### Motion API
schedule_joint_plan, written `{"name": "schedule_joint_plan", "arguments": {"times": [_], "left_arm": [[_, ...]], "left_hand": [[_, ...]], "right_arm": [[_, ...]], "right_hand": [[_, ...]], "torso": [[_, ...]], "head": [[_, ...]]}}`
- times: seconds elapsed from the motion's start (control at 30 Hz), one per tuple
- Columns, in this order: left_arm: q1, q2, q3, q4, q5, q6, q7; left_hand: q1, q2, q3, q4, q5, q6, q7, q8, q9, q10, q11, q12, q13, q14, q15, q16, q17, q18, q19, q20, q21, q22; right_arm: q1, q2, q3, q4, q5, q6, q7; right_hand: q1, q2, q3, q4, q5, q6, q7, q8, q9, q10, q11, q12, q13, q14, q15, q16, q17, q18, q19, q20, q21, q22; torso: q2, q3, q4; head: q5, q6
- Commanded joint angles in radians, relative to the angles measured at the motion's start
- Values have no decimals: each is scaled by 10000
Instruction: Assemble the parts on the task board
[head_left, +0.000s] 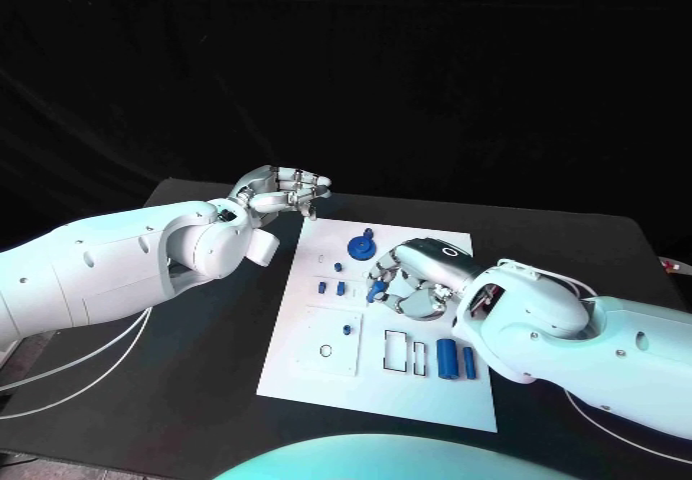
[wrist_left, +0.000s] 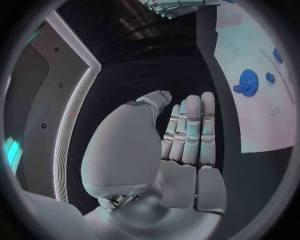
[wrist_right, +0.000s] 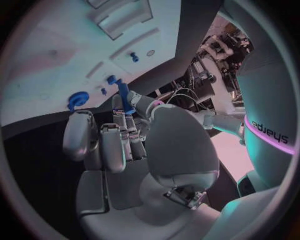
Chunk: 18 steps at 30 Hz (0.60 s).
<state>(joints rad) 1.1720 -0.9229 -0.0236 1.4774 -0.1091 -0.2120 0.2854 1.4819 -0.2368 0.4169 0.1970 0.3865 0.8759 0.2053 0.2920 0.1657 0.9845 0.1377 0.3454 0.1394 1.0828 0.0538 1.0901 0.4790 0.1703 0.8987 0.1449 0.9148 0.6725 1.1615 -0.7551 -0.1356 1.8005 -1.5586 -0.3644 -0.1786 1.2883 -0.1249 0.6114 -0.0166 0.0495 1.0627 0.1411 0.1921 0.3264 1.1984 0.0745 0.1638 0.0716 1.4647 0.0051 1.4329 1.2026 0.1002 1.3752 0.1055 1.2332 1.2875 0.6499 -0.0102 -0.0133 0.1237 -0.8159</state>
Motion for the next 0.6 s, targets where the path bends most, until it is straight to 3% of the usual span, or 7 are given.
{"name": "schedule_joint_plan", "arguments": {"times": [0.03, 0.17, 0.43, 0.6], "left_arm": [[7, 55, 7, -10, 53, 181, 46], [6, 99, 6, -37, 53, 188, 41], [6, 149, 5, -51, 53, 226, 32], [7, 163, 4, -53, 53, 243, 24]], "left_hand": [[-6, 76, -24, -59, 35, -93, 4, -14, -16, -73, -7, 49, 14, -29, 46, 54, 12, 130, -7, 73, -10, -4], [-6, 76, -24, -59, 35, -93, 4, -14, -16, -73, -7, 49, 14, -29, 46, 54, 12, 130, -7, 73, -10, -4], [-1, 83, -21, -65, 37, -97, 3, -11, -16, -85, -6, 60, 18, -36, 47, 55, 12, 130, -9, 75, -11, -4], [-1, 83, -21, -65, 37, -97, 3, -11, -16, -85, -6, 60, 18, -36, 47, 55, 12, 130, -9, 75, -11, -4]], "right_arm": [[-159, 301, -24, -24, -114, -70, 218], [-476, 854, -64, -115, -231, -59, 298], [-989, 1494, -145, -529, -327, 19, 294], [-1259, 1800, -190, -876, -571, 34, 340]], "right_hand": [[-39, 28, 27, 7, 14, 30, 7, 71, 140, 37, 16, -82, -17, 390, -67, 31, -6, -138, -28, -29, -30, -15], [-26, 35, 45, -7, 17, 22, 10, 73, 146, 34, 17, -96, -18, 388, -67, 28, -15, -129, -49, -30, -66, -43], [-9, 51, 73, -25, 23, 9, 15, 76, 155, 37, 19, -114, -18, 381, -67, 16, -52, -118, -74, -31, -110, -76], [4, 71, 108, -42, 43, -15, 26, 75, 162, 30, 27, -138, -20, 379, -64, 15, -58, -112, -88, -31, -134, -92]], "torso": [[-7, 1, -3], [19, 10, -3], [26, 10, -15], [26, 11, -10]], "head": [[26, 15], [95, 63], [221, 10], [225, -28]]}}
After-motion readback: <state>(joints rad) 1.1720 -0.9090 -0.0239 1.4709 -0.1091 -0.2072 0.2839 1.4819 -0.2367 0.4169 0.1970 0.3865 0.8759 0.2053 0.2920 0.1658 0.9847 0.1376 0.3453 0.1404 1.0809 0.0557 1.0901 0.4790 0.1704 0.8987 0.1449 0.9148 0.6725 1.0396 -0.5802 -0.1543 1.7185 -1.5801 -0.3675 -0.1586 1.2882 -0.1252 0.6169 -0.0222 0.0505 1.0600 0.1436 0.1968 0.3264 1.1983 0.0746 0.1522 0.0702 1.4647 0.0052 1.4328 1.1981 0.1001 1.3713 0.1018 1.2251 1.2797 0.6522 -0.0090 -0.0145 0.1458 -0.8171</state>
